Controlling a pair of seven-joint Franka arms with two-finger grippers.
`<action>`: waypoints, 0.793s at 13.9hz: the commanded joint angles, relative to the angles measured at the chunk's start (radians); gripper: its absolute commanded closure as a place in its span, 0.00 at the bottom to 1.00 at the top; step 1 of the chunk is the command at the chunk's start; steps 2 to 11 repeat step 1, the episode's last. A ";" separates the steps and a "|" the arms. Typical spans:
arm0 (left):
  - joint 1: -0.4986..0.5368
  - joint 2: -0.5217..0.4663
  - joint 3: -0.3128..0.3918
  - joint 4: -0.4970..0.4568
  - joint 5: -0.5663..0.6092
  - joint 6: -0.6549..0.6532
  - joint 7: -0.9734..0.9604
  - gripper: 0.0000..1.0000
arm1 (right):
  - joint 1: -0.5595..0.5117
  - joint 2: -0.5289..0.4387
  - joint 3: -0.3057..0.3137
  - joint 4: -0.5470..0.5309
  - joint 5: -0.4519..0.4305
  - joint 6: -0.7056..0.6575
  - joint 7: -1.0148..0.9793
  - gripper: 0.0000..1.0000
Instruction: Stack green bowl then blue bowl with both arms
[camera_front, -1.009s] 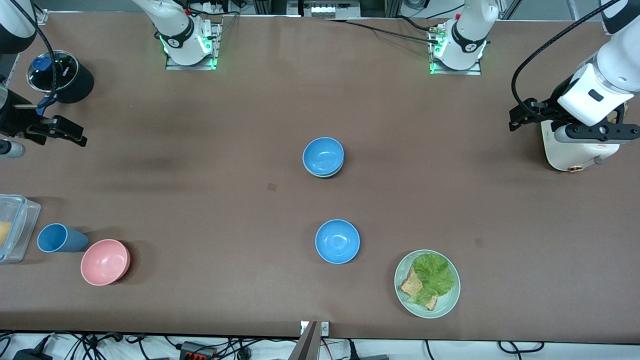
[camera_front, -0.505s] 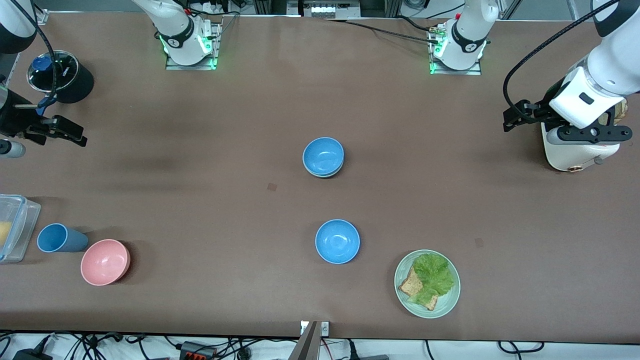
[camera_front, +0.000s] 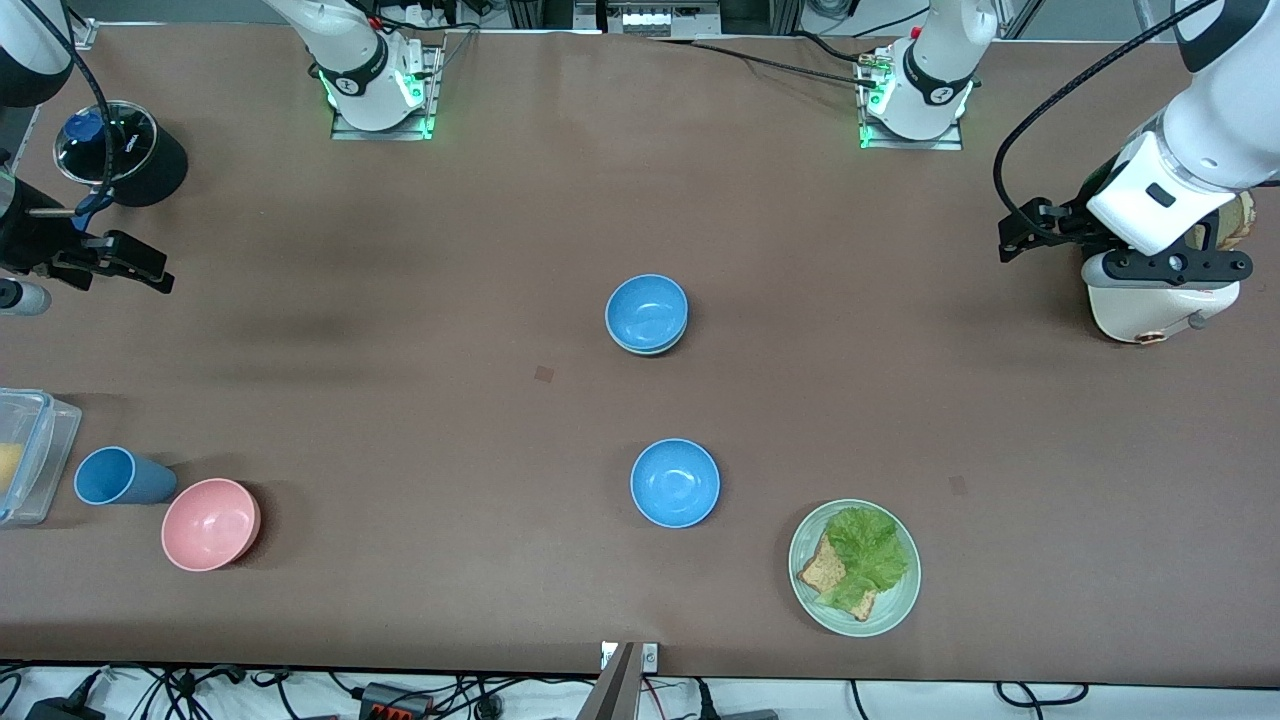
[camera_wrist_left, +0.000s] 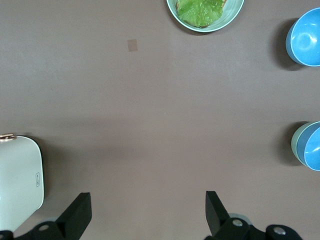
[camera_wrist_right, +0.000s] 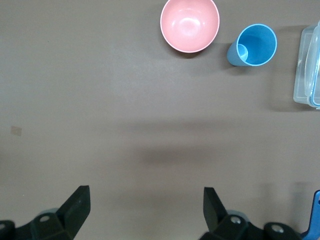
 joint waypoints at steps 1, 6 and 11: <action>-0.015 -0.003 0.017 0.007 -0.004 -0.009 0.000 0.00 | -0.001 -0.005 0.002 0.009 -0.005 -0.017 -0.013 0.00; -0.015 -0.003 0.017 0.007 -0.004 -0.009 0.000 0.00 | -0.001 -0.005 0.002 0.009 -0.005 -0.017 -0.013 0.00; -0.015 -0.003 0.017 0.007 -0.004 -0.009 0.000 0.00 | -0.001 -0.005 0.002 0.009 -0.005 -0.017 -0.013 0.00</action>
